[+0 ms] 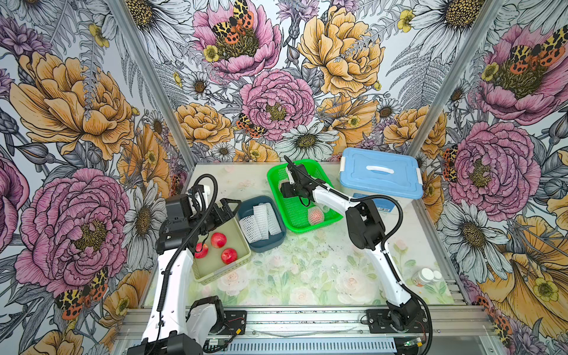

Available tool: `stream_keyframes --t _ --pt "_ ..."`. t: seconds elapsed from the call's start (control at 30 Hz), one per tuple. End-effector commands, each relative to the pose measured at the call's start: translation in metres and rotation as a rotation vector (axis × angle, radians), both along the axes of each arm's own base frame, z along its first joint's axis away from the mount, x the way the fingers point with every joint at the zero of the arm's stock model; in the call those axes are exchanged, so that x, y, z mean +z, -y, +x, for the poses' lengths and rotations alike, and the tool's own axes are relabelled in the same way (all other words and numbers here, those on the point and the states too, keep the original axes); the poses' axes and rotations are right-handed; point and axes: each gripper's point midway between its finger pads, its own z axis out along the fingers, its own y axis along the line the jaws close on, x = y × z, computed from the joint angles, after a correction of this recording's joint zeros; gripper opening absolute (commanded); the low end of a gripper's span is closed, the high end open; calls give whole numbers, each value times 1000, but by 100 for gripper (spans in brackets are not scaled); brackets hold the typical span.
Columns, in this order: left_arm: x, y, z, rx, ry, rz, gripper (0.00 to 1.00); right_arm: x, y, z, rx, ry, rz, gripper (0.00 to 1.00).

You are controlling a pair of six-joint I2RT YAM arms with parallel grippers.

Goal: Remove foam nets from apples
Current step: Pick up the apple from the basket.

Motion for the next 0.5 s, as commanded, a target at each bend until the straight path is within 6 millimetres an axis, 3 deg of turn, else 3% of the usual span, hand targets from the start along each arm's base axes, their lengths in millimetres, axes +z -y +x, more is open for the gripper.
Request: stream_keyframes --t 0.0,0.23,0.47 --pt "7 7 -4 -36 32 3 99 52 9 5 -16 100 -1 56" --pt "7 8 -4 -40 33 4 99 85 18 -7 -3 145 -9 53" --pt "8 14 0 -57 30 18 99 116 25 -44 48 199 -10 52"
